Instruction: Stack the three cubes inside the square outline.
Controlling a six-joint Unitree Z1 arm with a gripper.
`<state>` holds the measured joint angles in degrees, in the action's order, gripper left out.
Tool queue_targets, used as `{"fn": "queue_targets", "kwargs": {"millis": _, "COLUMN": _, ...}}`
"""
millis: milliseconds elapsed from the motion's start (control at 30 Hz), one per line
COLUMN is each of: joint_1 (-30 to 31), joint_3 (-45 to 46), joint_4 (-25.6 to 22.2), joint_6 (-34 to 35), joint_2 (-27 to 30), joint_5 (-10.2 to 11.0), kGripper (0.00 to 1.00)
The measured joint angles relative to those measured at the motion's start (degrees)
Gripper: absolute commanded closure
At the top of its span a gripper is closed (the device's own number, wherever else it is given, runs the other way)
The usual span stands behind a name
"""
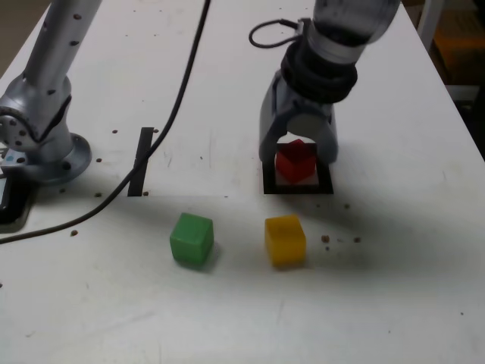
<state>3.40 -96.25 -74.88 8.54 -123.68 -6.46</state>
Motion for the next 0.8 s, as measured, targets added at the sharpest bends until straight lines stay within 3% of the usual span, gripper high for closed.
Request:
{"fn": "queue_targets", "kwargs": {"millis": 200, "joint_1": 1.9, "joint_3": -0.3, "joint_4": -5.3, "joint_6": 4.2, "joint_2": 5.4, "joint_5": 3.1, "kGripper": 0.24}}
{"fn": "queue_targets", "kwargs": {"millis": 367, "joint_1": 5.3, "joint_3": -0.3, "joint_4": -8.3, "joint_6": 6.0, "joint_2": 11.5, "joint_5": 4.1, "kGripper": 0.24}}
{"fn": "queue_targets", "kwargs": {"millis": 467, "joint_1": 8.5, "joint_3": -0.3, "joint_4": -8.7, "joint_6": 6.1, "joint_2": 13.6, "joint_5": 3.1, "kGripper": 0.24}}
{"fn": "queue_targets", "kwargs": {"millis": 800, "joint_1": 20.4, "joint_3": -2.2, "joint_4": -7.4, "joint_6": 9.1, "joint_2": 13.0, "joint_5": -0.8, "kGripper": 0.24}}
